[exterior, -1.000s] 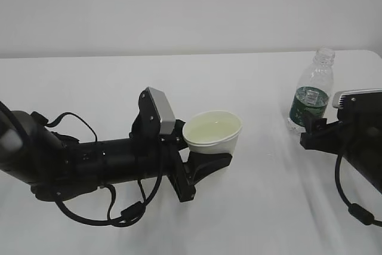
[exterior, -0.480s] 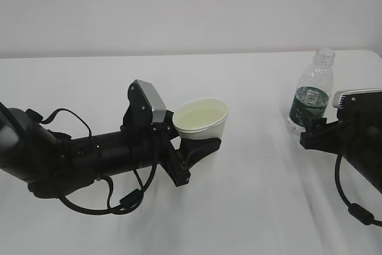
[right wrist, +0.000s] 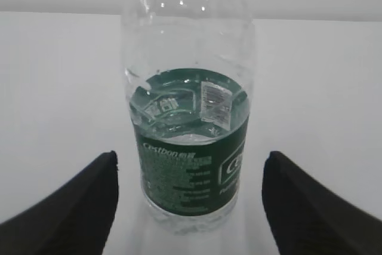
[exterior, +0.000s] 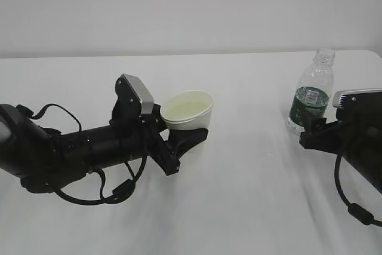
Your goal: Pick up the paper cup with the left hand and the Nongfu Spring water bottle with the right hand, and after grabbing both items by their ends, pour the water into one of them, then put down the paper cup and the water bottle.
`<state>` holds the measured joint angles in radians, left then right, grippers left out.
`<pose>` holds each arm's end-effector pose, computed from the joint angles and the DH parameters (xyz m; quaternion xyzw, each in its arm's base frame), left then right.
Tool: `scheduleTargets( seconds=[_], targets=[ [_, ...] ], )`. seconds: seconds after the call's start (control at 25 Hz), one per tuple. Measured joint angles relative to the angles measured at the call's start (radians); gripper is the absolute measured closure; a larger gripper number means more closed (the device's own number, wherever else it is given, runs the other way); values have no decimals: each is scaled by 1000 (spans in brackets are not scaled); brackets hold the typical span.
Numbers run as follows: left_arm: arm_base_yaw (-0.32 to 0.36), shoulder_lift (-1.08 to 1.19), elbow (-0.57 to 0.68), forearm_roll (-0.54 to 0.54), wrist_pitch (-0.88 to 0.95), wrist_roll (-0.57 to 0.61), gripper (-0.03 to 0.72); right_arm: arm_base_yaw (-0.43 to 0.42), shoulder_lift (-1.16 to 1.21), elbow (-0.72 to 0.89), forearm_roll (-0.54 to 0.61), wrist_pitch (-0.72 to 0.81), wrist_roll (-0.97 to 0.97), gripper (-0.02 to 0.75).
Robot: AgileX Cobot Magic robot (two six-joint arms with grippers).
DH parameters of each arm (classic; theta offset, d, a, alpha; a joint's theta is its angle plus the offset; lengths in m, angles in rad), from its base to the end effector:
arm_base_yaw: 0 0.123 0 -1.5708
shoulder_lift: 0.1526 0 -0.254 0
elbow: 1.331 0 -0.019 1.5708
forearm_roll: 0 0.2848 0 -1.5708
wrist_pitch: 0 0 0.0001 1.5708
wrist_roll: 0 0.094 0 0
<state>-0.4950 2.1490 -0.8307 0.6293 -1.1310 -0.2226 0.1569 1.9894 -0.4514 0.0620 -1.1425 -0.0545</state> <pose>0.2935 -0.2153 0.0350 0.3787 0.6599 -0.3357 0.5554 0.2770 0.0385 0.0276 -0.0583 0.8053 0.0150 0.5899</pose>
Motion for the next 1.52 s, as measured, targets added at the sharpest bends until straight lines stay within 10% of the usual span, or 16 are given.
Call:
scheduleTargets(
  seconds=[1.52],
  targets=[
    [223,0,0,-71,0,40,279,0,0,0,-3,-1,4,176]
  ],
)
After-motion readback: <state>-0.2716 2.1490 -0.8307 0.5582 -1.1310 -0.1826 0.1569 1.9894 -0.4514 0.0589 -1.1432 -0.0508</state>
